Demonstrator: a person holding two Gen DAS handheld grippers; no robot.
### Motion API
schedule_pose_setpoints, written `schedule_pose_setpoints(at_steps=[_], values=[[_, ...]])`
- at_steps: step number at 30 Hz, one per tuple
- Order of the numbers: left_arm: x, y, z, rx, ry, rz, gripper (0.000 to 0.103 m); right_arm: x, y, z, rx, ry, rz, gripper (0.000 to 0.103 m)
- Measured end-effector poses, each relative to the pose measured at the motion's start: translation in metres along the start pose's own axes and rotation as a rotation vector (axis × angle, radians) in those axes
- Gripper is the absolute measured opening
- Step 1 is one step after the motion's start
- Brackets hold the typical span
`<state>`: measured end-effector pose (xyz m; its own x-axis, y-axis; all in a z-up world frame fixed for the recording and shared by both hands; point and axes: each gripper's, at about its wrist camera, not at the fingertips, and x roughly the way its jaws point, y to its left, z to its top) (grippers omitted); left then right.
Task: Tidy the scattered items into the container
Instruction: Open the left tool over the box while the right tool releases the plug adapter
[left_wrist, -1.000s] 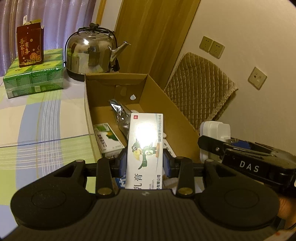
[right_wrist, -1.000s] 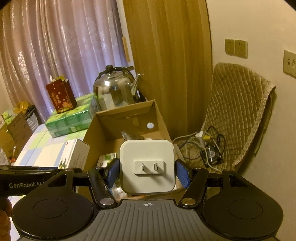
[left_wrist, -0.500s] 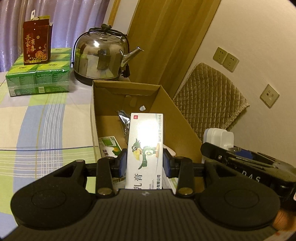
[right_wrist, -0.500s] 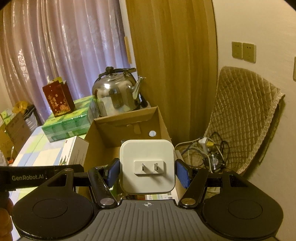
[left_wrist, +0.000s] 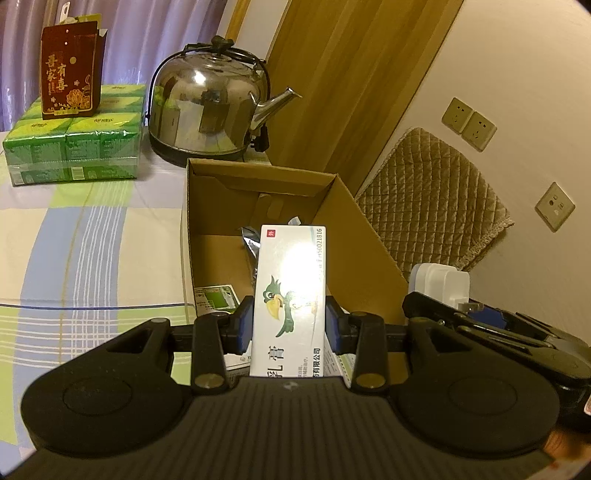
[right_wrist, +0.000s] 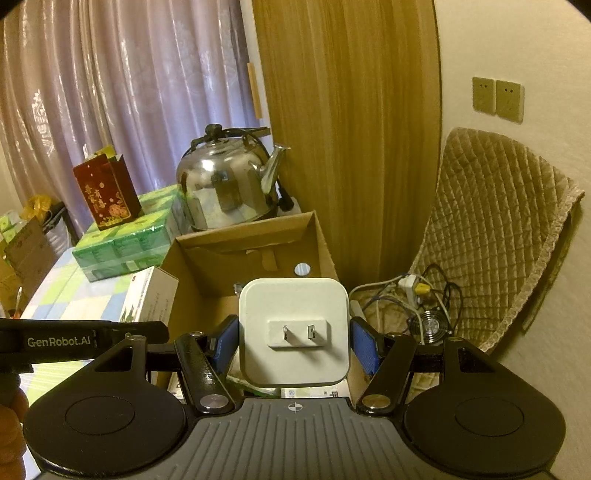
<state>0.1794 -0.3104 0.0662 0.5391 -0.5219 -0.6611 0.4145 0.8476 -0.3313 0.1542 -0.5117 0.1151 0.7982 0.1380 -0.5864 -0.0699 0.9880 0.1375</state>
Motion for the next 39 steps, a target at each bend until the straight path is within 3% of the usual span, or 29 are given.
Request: schedule_pose_setpoints(at_steps=[13,15,17,23,39], values=[[0.029,0.007,0.013,0.01,0.017,0.021,0.033,0.018,-0.004,-0.002,0.007,0.027,-0.004,0.062],[0.03,0.009,0.014,0.0,0.012,0.022,0.041,0.019,-0.004,-0.003,0.008,0.031,-0.005,0.062],[0.029,0.01,0.014,0.004,0.008,0.039,0.041,0.02,-0.004,-0.003,0.008,0.033,-0.003,0.062],[0.013,0.02,0.012,-0.019,-0.018,0.033,0.042,0.018,-0.002,-0.007,0.005,0.04,0.004,0.062],[-0.032,0.022,-0.007,0.06,-0.047,0.115,0.064,0.022,0.015,-0.024,0.005,0.111,0.063,0.062]])
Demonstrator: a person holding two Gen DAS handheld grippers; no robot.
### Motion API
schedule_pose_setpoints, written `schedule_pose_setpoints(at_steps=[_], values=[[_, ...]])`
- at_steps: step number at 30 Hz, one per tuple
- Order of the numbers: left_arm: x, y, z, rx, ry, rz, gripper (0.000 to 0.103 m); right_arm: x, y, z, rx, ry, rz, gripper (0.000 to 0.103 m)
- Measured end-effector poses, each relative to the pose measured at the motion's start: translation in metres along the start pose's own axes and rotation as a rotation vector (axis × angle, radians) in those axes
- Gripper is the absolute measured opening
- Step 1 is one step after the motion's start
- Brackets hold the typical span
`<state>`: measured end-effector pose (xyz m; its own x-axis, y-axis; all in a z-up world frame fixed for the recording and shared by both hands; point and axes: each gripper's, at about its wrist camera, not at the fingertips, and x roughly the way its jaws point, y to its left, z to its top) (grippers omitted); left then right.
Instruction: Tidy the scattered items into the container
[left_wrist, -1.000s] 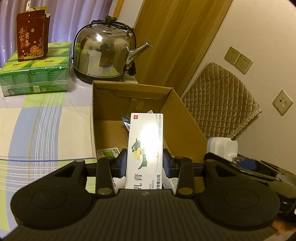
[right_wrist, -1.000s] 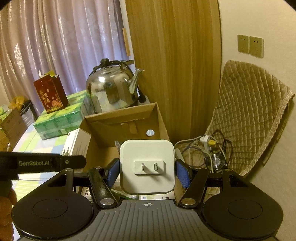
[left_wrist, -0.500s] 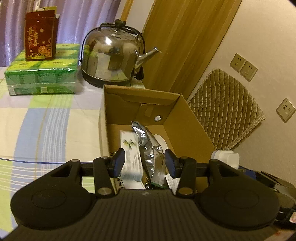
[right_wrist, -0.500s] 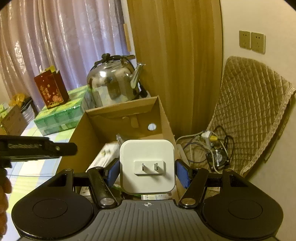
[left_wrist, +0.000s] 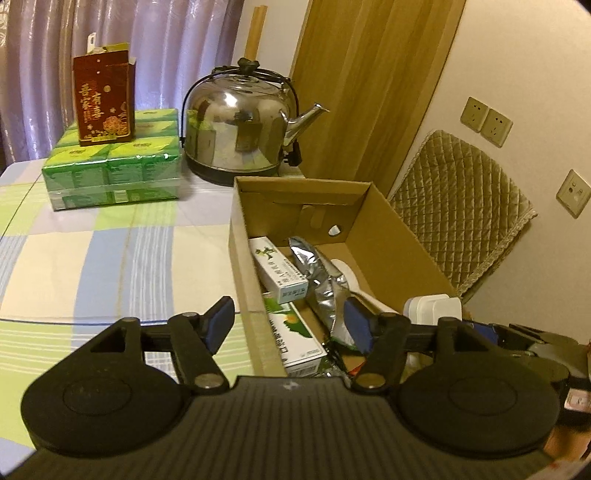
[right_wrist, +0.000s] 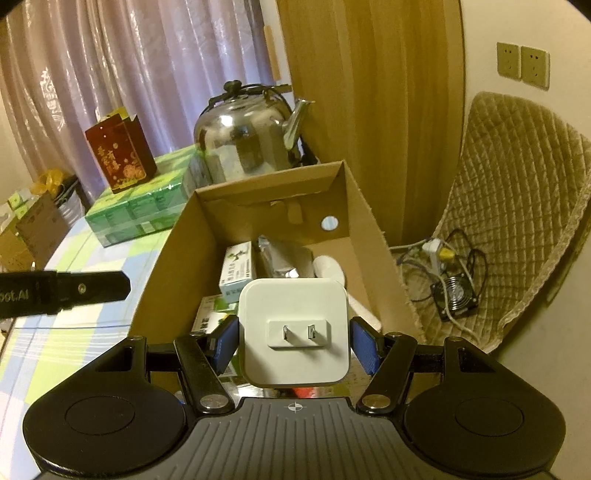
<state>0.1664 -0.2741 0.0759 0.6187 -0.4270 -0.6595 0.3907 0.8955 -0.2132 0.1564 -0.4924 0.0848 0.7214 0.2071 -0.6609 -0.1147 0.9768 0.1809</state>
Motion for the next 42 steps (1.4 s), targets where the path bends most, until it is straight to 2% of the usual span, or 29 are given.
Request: schedule_pose_setpoints(at_steps=[4,6,11,17,21,26,34,42], values=[[-0.005,0.004,-0.004,0.001,-0.002,0.01,0.074,0.001,0.002,0.003,0.016,0.002,0.042,0.066],[-0.007,0.005,-0.005,0.002,-0.002,0.014,0.078,-0.002,0.002,0.004,0.024,-0.017,0.039,0.082],[-0.012,0.006,-0.008,0.007,-0.005,0.03,0.085,-0.015,0.004,0.006,0.028,-0.048,0.034,0.083],[-0.025,0.006,-0.014,0.021,-0.035,0.064,0.101,-0.038,0.005,-0.002,0.021,-0.068,0.013,0.088],[-0.038,0.008,-0.021,0.018,-0.052,0.082,0.102,-0.057,0.003,-0.016,0.02,-0.071,-0.014,0.095],[-0.051,0.007,-0.035,0.02,-0.024,0.098,0.102,-0.08,0.003,-0.037,-0.002,-0.063,-0.05,0.101],[-0.077,-0.009,-0.071,0.028,0.038,0.115,0.102,-0.114,0.006,-0.07,-0.037,-0.03,-0.085,0.101],[-0.101,-0.011,-0.092,0.009,0.055,0.135,0.102,-0.134,0.013,-0.089,-0.055,-0.018,-0.088,0.101]])
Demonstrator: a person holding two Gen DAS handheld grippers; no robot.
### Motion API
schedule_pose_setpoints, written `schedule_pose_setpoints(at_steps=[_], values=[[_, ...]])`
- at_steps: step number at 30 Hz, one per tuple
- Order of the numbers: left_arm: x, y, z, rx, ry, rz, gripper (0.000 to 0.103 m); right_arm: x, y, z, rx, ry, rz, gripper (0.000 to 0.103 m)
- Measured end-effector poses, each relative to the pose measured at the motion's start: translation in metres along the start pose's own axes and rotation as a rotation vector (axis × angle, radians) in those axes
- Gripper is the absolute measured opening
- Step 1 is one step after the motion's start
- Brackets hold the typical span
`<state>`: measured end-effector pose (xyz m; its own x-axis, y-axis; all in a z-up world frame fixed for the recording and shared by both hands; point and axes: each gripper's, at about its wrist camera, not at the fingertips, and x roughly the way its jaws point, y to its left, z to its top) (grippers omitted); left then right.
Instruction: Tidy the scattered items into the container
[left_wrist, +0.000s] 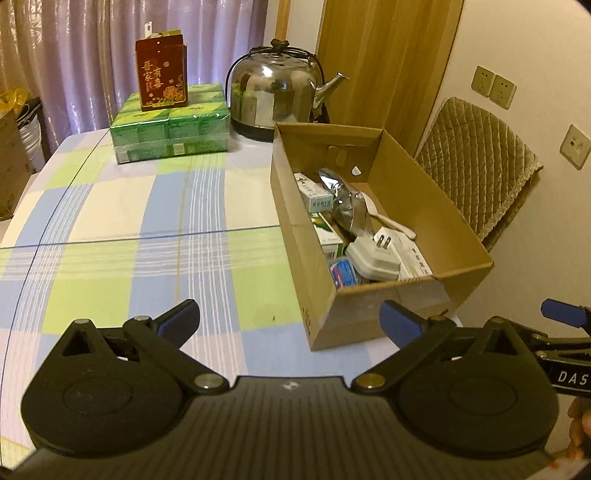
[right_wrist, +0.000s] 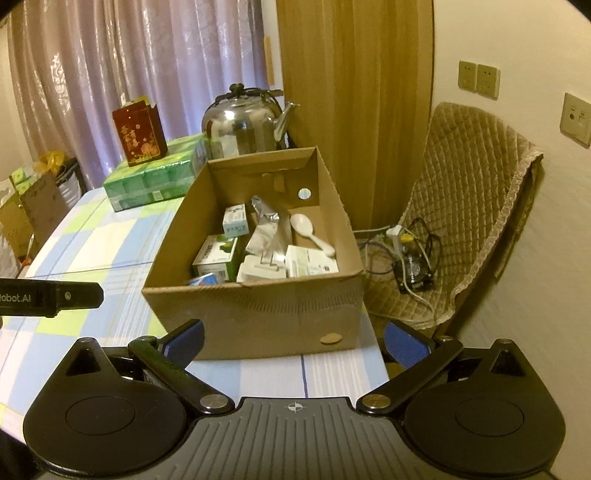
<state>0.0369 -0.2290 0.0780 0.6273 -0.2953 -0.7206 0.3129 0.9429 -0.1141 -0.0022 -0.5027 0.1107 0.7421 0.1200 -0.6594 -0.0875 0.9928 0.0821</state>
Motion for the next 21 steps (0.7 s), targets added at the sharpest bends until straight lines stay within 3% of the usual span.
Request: schedule_pose_setpoints(at_steps=[21], values=[[-0.015,-0.001,-0.015,0.005,-0.007,0.002,0.102,-0.019,0.018,-0.002,-0.006,-0.017,0.017,0.101]])
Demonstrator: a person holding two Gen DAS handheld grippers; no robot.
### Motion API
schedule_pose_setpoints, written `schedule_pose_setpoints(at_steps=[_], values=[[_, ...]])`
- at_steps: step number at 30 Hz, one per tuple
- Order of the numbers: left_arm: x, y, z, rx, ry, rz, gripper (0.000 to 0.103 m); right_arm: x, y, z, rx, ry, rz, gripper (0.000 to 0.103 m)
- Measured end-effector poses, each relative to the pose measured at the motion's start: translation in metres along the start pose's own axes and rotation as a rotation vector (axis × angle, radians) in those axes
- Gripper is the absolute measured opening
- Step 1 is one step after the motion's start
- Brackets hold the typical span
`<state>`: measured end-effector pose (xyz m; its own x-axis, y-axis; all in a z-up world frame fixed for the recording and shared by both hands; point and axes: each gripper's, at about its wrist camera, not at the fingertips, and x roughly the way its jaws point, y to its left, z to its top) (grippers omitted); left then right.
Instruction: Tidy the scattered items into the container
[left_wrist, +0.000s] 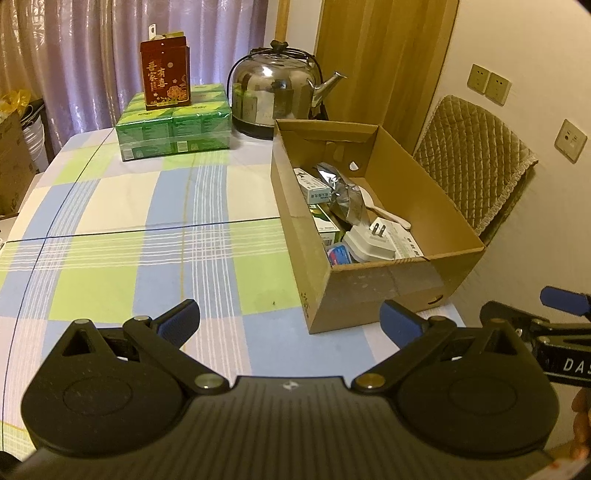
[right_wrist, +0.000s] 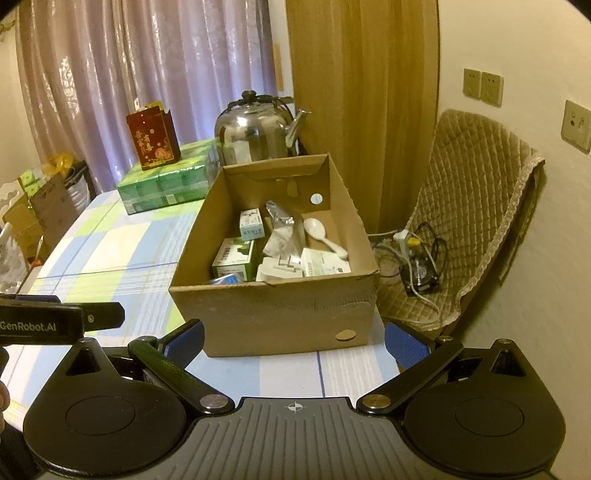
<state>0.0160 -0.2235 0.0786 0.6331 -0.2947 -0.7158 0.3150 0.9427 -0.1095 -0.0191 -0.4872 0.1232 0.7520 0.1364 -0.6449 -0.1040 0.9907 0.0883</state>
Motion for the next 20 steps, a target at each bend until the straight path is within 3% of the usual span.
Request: schedule_pose_setpoints(at_steps=[20], values=[[0.01,-0.009,-0.008,0.034,0.015,-0.018,0.102,0.009,-0.01,-0.01,0.008,0.024,-0.018,0.101]])
